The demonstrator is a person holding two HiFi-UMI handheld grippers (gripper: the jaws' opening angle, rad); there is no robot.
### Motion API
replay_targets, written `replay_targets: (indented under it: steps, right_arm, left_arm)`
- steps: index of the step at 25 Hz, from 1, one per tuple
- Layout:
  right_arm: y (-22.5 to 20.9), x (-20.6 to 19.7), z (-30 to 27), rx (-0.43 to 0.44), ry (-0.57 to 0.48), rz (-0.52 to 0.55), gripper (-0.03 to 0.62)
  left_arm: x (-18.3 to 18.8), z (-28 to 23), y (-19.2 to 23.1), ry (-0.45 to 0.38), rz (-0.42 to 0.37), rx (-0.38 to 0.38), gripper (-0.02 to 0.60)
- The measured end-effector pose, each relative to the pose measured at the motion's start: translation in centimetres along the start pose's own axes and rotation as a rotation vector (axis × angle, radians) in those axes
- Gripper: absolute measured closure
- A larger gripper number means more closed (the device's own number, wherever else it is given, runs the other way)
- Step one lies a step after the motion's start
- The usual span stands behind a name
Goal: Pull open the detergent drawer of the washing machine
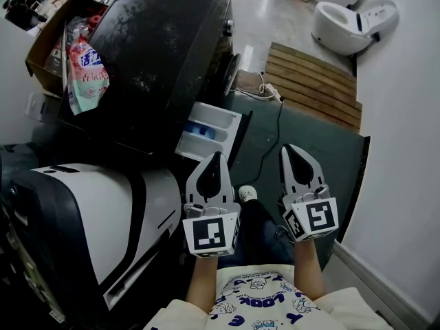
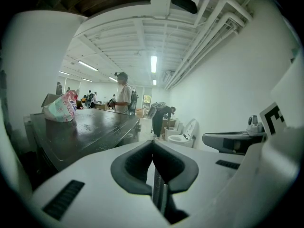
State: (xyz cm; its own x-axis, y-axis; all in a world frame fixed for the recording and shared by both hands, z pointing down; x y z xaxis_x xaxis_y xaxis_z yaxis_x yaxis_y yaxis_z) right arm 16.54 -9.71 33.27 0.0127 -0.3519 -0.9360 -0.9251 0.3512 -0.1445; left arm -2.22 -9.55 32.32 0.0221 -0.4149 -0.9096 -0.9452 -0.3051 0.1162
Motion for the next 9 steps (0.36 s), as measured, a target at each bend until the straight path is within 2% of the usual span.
replay_targets:
  steps: [9]
  right_arm:
    - [0.29, -0.05, 0.28, -0.001, 0.002, 0.0, 0.58]
  left_arm:
    - [-0.11, 0.47, 0.11, -0.001, -0.001, -0.001, 0.568]
Point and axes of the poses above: the fingertips, and each gripper's own axes: z backward along the fingers, y to its left, x out of its top, the point moved 7 cm from there along z, backward along the fingers, and after that the axes turned 5 degrees about y, right-handed, at the moved point
